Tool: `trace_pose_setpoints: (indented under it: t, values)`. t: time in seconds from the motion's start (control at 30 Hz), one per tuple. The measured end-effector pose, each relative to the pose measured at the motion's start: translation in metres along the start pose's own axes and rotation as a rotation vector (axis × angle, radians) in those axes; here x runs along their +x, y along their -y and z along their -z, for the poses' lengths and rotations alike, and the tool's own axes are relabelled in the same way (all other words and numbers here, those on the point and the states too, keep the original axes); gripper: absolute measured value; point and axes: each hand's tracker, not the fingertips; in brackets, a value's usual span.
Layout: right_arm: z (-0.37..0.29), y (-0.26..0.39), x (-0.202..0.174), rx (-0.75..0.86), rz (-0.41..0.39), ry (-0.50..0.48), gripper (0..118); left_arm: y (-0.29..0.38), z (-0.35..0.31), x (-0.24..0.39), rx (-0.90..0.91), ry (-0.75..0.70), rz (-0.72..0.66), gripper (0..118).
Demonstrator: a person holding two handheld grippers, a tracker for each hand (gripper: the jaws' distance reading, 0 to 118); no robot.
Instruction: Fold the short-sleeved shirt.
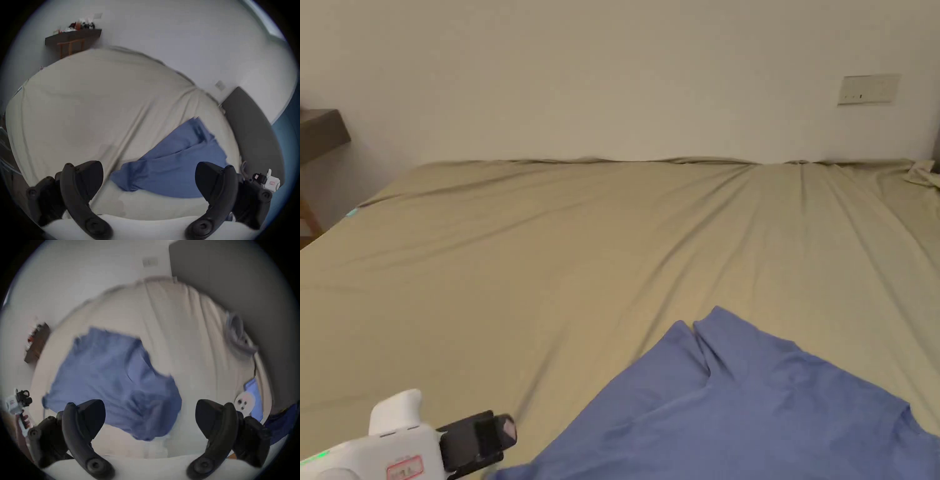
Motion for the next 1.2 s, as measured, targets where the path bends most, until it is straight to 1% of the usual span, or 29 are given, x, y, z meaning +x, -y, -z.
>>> trace_pose_setpoints:
  t: [0.03,0.07,0.1,0.13,0.17,0.2,0.23,0.27,0.3,0.33,0.4,0.43,0.47,0.5,0.53,0.57,0.6,0.63,0.73,0.77,0.8,0.83,0.87,0.9,0.93,0.97,1.0,1.13,1.2]
  values:
    - [-0.009,-0.002,-0.009,0.050,0.010,-0.009,115,0.004,-0.003,0.002,0.006,0.020,-0.018,118]
    - [-0.016,0.001,-0.019,0.080,0.029,-0.010,112,0.009,-0.004,0.003,-0.046,0.021,-0.030,118]
    - [-0.015,0.006,-0.026,0.073,0.033,-0.021,102,0.018,-0.002,0.003,-0.108,0.013,-0.046,117]
    - [-0.017,0.013,-0.035,0.085,0.024,-0.043,75,0.034,0.008,-0.007,-0.109,0.008,-0.046,106]
    - [-0.018,0.022,-0.045,0.098,0.009,-0.062,13,0.045,0.007,-0.009,-0.096,0.016,-0.044,50]
    - [-0.015,0.032,-0.057,0.089,-0.007,-0.054,3,0.055,0.011,-0.009,-0.106,0.014,-0.041,0]
    - [-0.009,0.044,-0.064,0.069,-0.037,-0.025,3,0.063,0.019,-0.009,-0.174,-0.035,-0.028,0]
    - [-0.006,0.052,-0.070,0.057,-0.030,-0.052,3,0.075,0.027,-0.011,-0.205,-0.088,-0.020,0]
    - [-0.002,0.058,-0.075,0.012,-0.056,-0.121,3,0.080,0.034,-0.014,-0.223,-0.115,0.006,0]
    - [0.001,0.062,-0.080,-0.018,-0.068,-0.168,3,0.083,0.040,-0.017,-0.233,-0.111,0.015,0]
    - [0.004,0.066,-0.091,-0.024,-0.091,-0.165,3,0.087,0.049,-0.017,-0.193,-0.152,0.021,0]
    - [0.004,0.066,-0.093,-0.020,-0.110,-0.167,3,0.084,0.056,-0.019,-0.179,-0.173,0.031,17]
    - [0.005,0.064,-0.094,-0.016,-0.118,-0.163,3,0.082,0.062,-0.021,-0.151,-0.188,0.031,81]
    - [0.004,0.061,-0.088,-0.013,-0.121,-0.161,3,0.079,0.070,-0.023,-0.120,-0.221,0.032,118]
    - [0.005,0.058,-0.087,-0.009,-0.117,-0.158,3,0.078,0.077,-0.017,-0.132,-0.244,0.038,118]
    - [0.006,0.056,-0.086,-0.009,-0.114,-0.157,3,0.077,0.090,-0.018,-0.152,-0.235,0.043,118]
    - [0.008,0.054,-0.085,-0.009,-0.111,-0.158,3,0.068,0.100,-0.019,-0.126,-0.251,0.060,118]
    - [0.008,0.052,-0.084,-0.010,-0.110,-0.156,3,0.061,0.114,-0.020,-0.143,-0.259,0.066,118]
    - [0.016,0.049,-0.081,-0.024,-0.116,-0.136,3,0.070,0.149,-0.020,-0.277,-0.290,0.116,117]
    - [0.014,0.048,-0.085,-0.029,-0.121,-0.130,3,0.069,0.154,-0.019,-0.276,-0.311,0.142,104]
    - [0.017,0.047,-0.084,-0.032,-0.123,-0.121,3,0.074,0.145,-0.014,-0.266,-0.319,0.143,94]
    - [0.019,0.047,-0.082,-0.037,-0.123,-0.113,3,0.074,0.139,-0.014,-0.245,-0.313,0.123,90]
    - [0.022,0.046,-0.080,-0.043,-0.120,-0.107,3,0.071,0.129,-0.012,-0.183,-0.272,0.090,46]
    - [0.024,0.045,-0.078,-0.048,-0.119,-0.104,3,0.069,0.122,-0.009,-0.151,-0.206,0.084,4]
    - [0.028,0.044,-0.076,-0.053,-0.118,-0.099,3,0.065,0.111,-0.006,-0.150,-0.183,0.090,4]
    - [0.032,0.043,-0.073,-0.057,-0.118,-0.093,3,0.065,0.105,0.000,-0.170,-0.191,0.098,4]
    - [0.038,0.040,-0.070,-0.063,-0.116,-0.090,3,0.062,0.100,0.003,-0.170,-0.157,0.103,4]
    - [0.067,0.017,-0.059,-0.067,-0.110,-0.108,3,0.054,0.097,-0.011,-0.166,-0.010,-0.040,4]
    - [0.091,-0.002,-0.051,-0.052,-0.116,-0.101,5,0.046,0.091,-0.004,-0.157,0.018,-0.052,4]
